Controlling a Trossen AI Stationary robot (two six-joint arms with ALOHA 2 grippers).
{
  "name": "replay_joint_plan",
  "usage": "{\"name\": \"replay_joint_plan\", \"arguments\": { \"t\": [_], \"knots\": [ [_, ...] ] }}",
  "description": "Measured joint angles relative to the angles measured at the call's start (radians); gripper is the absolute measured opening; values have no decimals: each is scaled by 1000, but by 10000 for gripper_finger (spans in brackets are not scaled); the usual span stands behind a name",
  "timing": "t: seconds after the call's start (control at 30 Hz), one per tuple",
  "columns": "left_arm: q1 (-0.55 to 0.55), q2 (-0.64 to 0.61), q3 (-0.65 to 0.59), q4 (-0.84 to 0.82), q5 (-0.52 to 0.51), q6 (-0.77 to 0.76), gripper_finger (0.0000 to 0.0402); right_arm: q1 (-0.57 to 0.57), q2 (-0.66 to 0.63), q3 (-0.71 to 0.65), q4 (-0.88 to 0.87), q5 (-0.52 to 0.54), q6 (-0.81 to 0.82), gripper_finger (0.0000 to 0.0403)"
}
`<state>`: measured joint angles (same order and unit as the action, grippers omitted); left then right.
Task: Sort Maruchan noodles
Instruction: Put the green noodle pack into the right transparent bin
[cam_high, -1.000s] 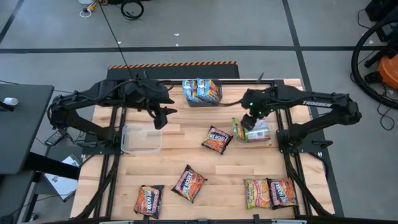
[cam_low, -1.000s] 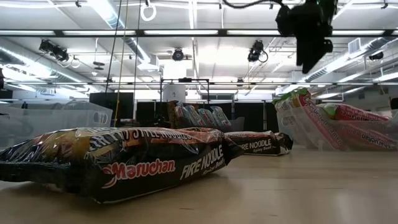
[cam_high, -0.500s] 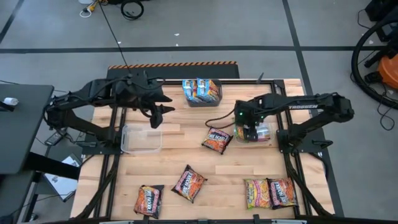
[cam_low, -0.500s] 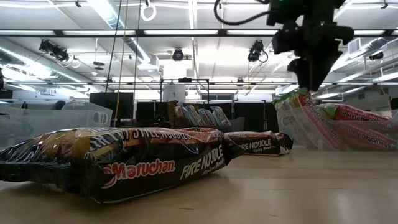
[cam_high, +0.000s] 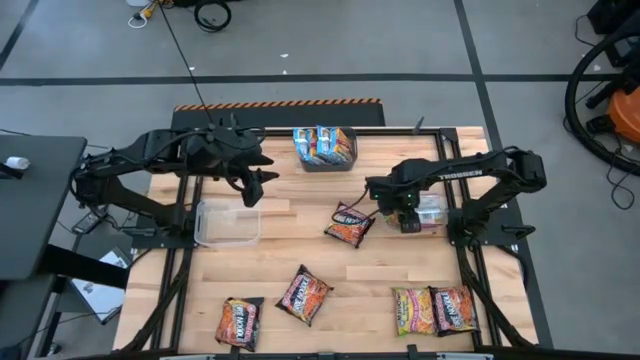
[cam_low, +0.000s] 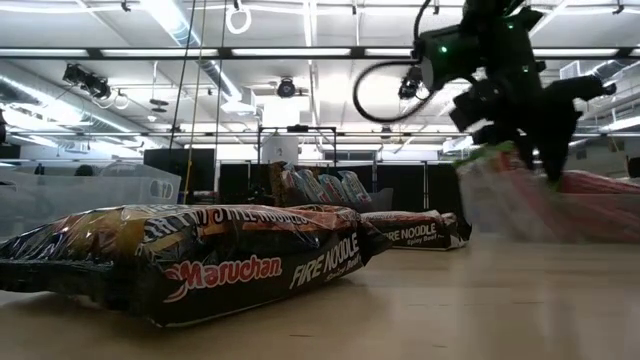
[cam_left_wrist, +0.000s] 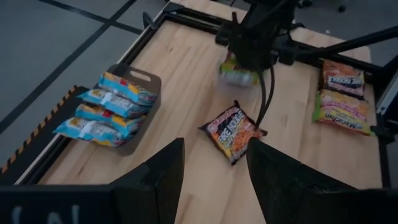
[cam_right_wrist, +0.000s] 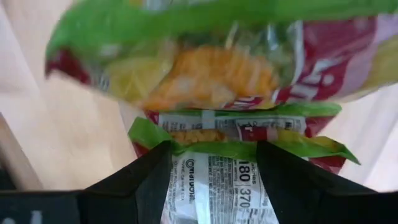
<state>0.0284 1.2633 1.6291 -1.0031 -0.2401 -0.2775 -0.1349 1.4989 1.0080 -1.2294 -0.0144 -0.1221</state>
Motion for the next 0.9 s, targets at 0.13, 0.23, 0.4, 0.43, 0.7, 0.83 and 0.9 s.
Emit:
{"name": "replay_joint_plan", "arguments": {
  "t": [0.13, 0.23, 0.4, 0.43, 0.7, 0.83, 0.9],
  "knots": [
    [0, 0, 0, -16, -3, 9, 178, 0, -24, 0, -72, 34, 44, 240],
    [2, 0, 0, -13, -3, 34, 178, 0, -69, 0, -77, 14, 23, 240],
    [3, 0, 0, -13, -4, 61, 178, -6, -94, 0, 4, -7, -42, 237],
    [3, -1, 0, -14, -4, 62, 178, -14, -87, 0, 26, -9, -52, 234],
    [0, -33, 0, -77, -1, 55, 178, -24, 19, 0, -23, -58, -43, 213],
    [-13, -50, 0, -105, 12, 52, 178, -22, 21, 4, -28, -58, -30, 213],
    [-19, -58, 0, -103, 15, 44, 178, -22, 2, 15, -55, -58, -9, 213]
  ]
}}
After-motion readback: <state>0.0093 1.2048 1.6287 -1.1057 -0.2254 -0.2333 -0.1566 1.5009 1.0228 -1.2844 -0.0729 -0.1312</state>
